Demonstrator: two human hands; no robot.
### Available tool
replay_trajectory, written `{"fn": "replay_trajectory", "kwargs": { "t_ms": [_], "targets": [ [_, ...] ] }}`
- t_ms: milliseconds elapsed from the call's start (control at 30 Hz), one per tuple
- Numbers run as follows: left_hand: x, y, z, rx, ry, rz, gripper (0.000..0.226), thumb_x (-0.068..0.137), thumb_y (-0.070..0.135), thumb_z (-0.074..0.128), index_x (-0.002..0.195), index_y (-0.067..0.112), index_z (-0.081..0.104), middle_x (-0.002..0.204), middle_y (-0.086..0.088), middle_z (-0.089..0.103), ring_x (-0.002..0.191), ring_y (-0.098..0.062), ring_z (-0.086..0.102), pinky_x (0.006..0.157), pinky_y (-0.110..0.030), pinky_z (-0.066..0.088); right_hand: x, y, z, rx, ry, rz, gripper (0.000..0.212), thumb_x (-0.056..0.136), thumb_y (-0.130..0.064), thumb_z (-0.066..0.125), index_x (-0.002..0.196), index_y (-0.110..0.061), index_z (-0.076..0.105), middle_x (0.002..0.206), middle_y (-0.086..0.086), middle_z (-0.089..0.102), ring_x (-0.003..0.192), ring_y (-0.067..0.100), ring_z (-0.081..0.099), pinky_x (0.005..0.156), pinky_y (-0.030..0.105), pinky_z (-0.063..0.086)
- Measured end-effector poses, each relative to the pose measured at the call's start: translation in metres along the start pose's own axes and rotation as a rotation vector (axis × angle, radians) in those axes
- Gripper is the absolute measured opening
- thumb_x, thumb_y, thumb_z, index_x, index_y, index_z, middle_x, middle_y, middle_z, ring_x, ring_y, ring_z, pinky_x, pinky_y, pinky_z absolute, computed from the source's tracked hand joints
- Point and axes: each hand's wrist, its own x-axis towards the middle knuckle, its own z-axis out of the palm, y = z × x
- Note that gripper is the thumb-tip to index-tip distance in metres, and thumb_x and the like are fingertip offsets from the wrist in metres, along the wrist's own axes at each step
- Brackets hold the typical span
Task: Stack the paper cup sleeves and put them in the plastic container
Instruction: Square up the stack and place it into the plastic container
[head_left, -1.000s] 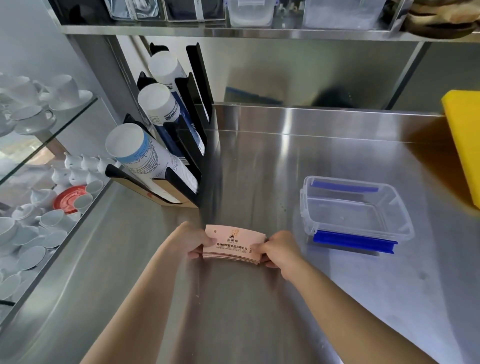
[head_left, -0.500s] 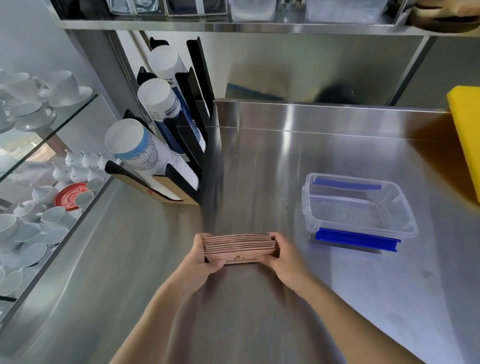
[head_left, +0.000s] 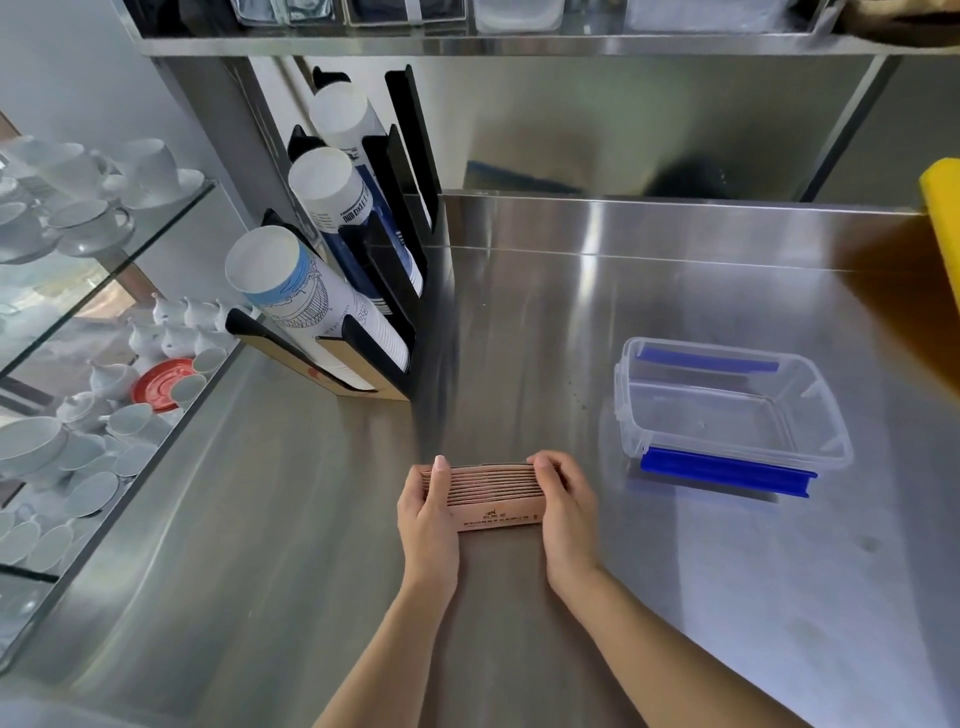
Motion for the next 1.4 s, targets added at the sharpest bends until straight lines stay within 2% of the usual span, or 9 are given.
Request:
{"fn": "replay_trajectory", "kwargs": {
  "t_ms": [100,267,467,700,833,967,1133,1267,1400],
  "targets": [
    [-0.003,-0.006,-0.002,0.005,-0.022,0.055,0.034,0.092,0.019,0.048,0.059,0.021,0.053,0.063,0.004,0.055,0.067,-0.016,0.051,0.063,-0.027,0.040,-0.003,0.003,-0.007,-0.017,-0.039,-0.040,0.020,0.094,-0.015,0.046,0.084,-0.024,0.061,0.089,-0.010,0.063,0.082,-0.008,0.055,0.077,0.007,0.042],
    [-0.004,-0.012,-0.003,0.018,-0.071,0.089,0.021,0.092,0.018,0.048,0.092,0.031,0.065,0.109,-0.001,0.066,0.102,-0.017,0.058,0.088,-0.031,0.046,-0.006,0.009,-0.011,-0.033,-0.046,-0.026,0.018,0.093,-0.015,0.047,0.090,-0.022,0.063,0.093,-0.006,0.065,0.091,0.001,0.057,0.082,0.015,0.043],
    [-0.010,-0.007,-0.005,-0.027,-0.148,0.076,0.022,0.095,0.011,0.039,0.103,0.014,0.060,0.094,-0.006,0.064,0.082,-0.015,0.057,0.059,-0.009,0.050,-0.012,0.014,-0.020,-0.083,-0.080,-0.073,0.017,0.094,-0.016,0.046,0.094,-0.021,0.062,0.094,-0.013,0.063,0.087,-0.011,0.056,0.078,0.004,0.042],
    [-0.013,-0.003,-0.010,0.003,-0.254,-0.048,0.037,0.097,0.032,0.034,0.131,0.028,0.048,0.133,0.011,0.053,0.123,-0.009,0.047,0.110,-0.033,0.034,-0.011,0.010,-0.018,-0.040,-0.017,0.003,0.018,0.094,-0.022,0.045,0.082,-0.023,0.058,0.086,-0.006,0.061,0.085,0.008,0.055,0.076,0.020,0.042],
    [-0.023,-0.009,-0.007,0.072,-0.229,0.043,0.031,0.097,0.023,0.035,0.107,0.016,0.064,0.111,0.003,0.064,0.103,-0.012,0.056,0.094,-0.031,0.040,-0.014,0.010,-0.023,0.023,0.022,0.029,0.023,0.093,-0.019,0.047,0.073,-0.020,0.058,0.077,-0.001,0.059,0.076,0.012,0.053,0.072,0.024,0.042],
    [-0.025,-0.008,-0.005,0.055,-0.165,0.020,0.027,0.095,0.017,0.041,0.074,0.012,0.057,0.075,-0.004,0.057,0.075,-0.019,0.052,0.067,-0.022,0.044,-0.016,0.010,-0.029,-0.023,-0.006,-0.020,0.025,0.093,-0.016,0.045,0.071,-0.020,0.055,0.073,-0.002,0.056,0.072,0.009,0.051,0.062,0.008,0.040],
    [-0.024,-0.013,-0.034,0.205,-0.482,0.046,0.033,0.063,0.042,0.066,0.088,0.024,0.056,0.086,-0.001,0.062,0.083,-0.014,0.059,0.076,-0.024,0.047,-0.017,0.010,-0.033,-0.120,-0.079,-0.039,0.023,0.096,-0.019,0.041,0.076,-0.022,0.053,0.076,-0.004,0.056,0.075,0.007,0.051,0.068,0.014,0.041],
    [-0.013,-0.014,-0.049,0.351,-0.619,0.048,0.068,0.049,0.030,0.076,0.111,0.032,0.048,0.101,0.006,0.064,0.093,-0.008,0.063,0.080,-0.023,0.051,-0.014,0.007,-0.034,-0.179,-0.108,-0.050,0.019,0.097,-0.023,0.039,0.083,-0.020,0.052,0.080,-0.007,0.057,0.079,0.002,0.052,0.072,0.015,0.039],
    [-0.005,-0.022,-0.062,0.429,-0.585,0.130,0.057,0.054,0.023,0.072,0.106,0.035,0.051,0.098,0.012,0.069,0.093,-0.004,0.063,0.082,-0.016,0.050,-0.015,0.010,-0.035,-0.212,-0.127,-0.055,0.019,0.097,-0.024,0.037,0.088,-0.017,0.052,0.080,-0.007,0.057,0.080,0.005,0.052,0.072,0.014,0.039]
  ]
}}
